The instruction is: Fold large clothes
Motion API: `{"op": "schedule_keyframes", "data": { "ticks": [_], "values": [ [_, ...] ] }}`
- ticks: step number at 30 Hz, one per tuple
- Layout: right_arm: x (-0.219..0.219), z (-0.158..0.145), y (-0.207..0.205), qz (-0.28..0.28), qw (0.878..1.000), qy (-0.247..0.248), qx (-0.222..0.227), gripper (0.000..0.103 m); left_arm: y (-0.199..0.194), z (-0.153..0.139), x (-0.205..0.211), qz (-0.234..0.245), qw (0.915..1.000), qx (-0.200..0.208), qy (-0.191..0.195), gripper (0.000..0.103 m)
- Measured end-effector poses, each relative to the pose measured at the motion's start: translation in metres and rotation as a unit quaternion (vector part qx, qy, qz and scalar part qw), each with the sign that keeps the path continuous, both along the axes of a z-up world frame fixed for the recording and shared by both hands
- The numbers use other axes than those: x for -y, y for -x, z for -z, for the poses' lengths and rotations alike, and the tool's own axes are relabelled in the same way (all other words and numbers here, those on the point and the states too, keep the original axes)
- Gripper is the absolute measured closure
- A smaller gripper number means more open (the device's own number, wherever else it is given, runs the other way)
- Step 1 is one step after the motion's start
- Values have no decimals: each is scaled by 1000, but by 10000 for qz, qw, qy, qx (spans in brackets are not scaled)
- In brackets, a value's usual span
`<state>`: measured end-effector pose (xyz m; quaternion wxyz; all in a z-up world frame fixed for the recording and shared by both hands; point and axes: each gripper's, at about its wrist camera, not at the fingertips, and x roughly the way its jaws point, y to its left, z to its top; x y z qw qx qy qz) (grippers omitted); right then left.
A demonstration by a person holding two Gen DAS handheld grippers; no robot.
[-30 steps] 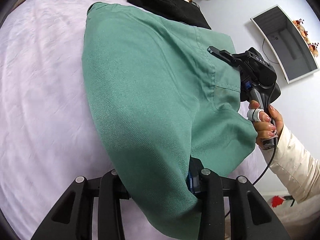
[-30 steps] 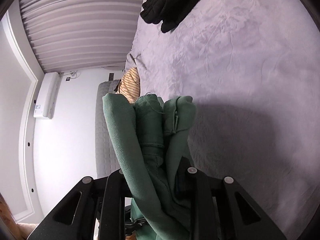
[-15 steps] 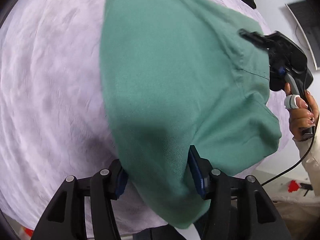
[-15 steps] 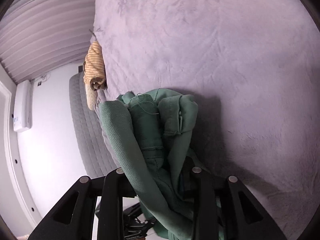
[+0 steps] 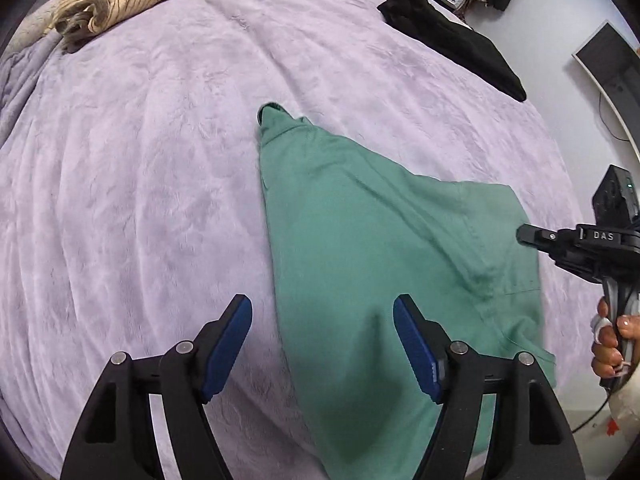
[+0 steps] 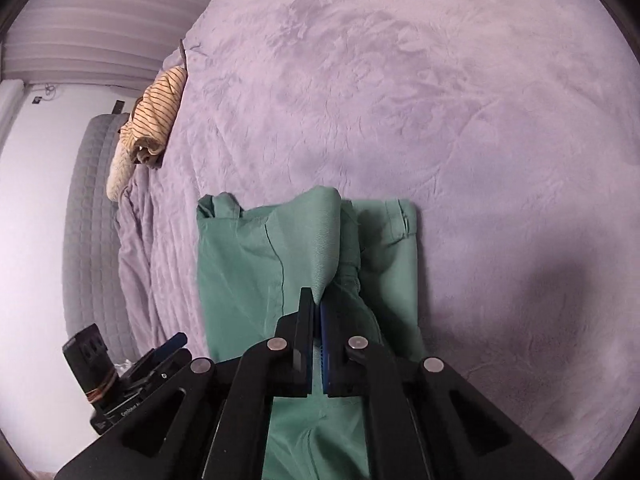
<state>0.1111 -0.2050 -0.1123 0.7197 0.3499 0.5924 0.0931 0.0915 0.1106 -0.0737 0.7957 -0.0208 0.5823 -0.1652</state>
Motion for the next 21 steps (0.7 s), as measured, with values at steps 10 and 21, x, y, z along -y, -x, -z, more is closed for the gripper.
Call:
{"op": "schedule_keyframes", "data": {
  "ticks": [10,21],
  "values": [
    [41,70,-25,128,9965,580,-581,103,-29,66,35,-44,9988,-149,-468,14],
    [43,24,7,-305,9953,636,-661,85,13,27,2,118,9977,-300,-592,13]
  ]
}}
